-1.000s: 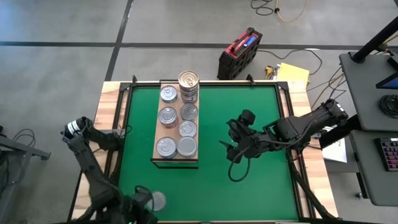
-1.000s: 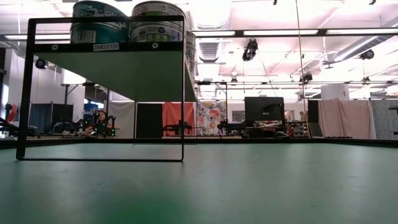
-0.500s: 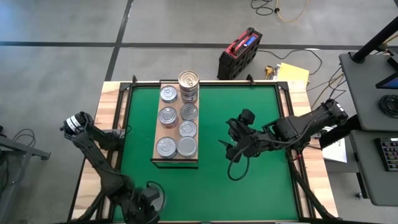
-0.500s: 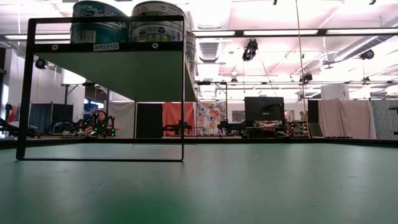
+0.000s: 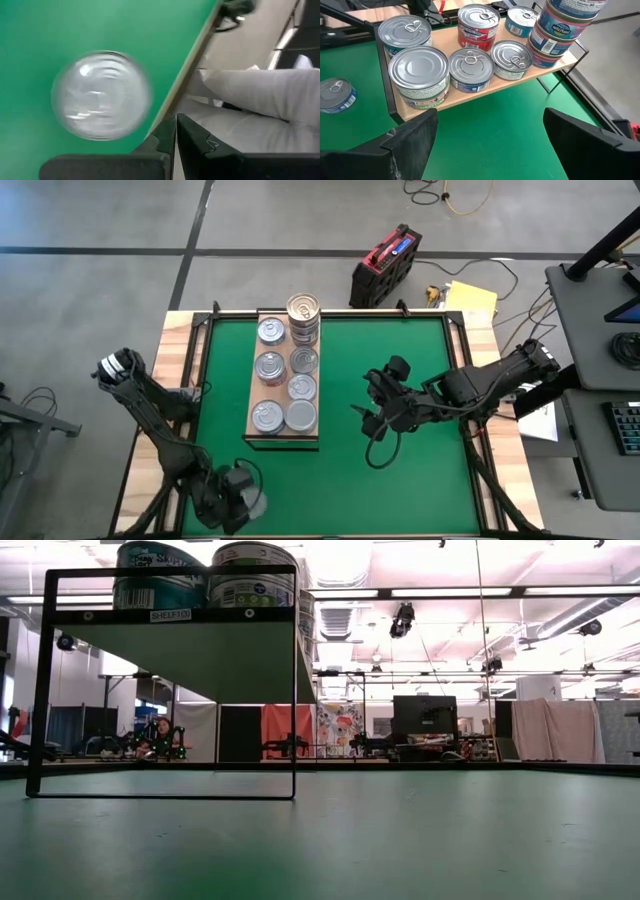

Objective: Stack canned seafood by type on shelf
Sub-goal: Stack the blue tuna can on top of the blue tuna cans on the shelf

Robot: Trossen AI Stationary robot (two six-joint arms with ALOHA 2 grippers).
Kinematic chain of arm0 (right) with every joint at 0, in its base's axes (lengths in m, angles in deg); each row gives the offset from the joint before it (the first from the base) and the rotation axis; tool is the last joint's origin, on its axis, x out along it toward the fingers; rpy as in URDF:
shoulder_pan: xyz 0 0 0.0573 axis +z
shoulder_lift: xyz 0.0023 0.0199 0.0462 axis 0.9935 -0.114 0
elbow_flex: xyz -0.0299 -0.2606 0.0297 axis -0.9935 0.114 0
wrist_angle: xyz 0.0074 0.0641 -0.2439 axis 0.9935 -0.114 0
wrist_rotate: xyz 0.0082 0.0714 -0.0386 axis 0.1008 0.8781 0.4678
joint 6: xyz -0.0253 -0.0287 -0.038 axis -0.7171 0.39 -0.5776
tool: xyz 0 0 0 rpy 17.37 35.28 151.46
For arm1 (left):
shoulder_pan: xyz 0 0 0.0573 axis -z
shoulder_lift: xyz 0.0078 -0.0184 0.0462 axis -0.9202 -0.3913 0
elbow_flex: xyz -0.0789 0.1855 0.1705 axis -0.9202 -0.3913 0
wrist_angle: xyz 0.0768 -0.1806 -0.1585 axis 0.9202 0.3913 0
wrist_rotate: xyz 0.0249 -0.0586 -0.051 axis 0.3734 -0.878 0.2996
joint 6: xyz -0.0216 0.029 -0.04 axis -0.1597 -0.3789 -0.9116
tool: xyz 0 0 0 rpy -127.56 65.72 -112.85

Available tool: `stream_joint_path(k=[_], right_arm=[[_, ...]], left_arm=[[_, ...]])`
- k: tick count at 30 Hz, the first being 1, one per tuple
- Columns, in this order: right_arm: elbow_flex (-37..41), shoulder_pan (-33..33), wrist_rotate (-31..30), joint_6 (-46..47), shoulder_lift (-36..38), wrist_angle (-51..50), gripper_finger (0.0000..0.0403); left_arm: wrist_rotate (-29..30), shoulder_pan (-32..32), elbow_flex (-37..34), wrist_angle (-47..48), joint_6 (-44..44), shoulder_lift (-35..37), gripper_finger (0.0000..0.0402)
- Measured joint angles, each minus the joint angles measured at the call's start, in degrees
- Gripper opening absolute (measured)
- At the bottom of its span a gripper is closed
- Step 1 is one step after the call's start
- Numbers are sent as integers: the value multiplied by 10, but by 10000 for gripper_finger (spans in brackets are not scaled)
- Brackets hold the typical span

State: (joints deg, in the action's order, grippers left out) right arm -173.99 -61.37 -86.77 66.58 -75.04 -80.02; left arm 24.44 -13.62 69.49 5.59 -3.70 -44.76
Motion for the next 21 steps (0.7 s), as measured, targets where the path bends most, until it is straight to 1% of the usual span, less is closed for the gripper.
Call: stream_joint_path(k=[4, 7, 10, 13, 18, 21], right_arm=[[0, 0, 0, 11, 0, 3, 354], [0, 0, 1, 11, 0, 6, 354], [0, 0, 1, 10, 0, 16, 354], [0, 0, 1, 10, 0, 16, 354], [0, 0, 1, 9, 0, 17, 354], [0, 0, 1, 9, 0, 17, 354]], left_arm=[[3, 0, -73, -6, -12, 52, 0], [3, 1, -112, -19, -50, 83, 0], [3, -1, -140, -24, -98, 98, 0], [2, -3, -152, -26, -146, 101, 0], [2, -4, -154, -37, -194, 92, 1], [3, -4, -150, -35, -215, 83, 16]])
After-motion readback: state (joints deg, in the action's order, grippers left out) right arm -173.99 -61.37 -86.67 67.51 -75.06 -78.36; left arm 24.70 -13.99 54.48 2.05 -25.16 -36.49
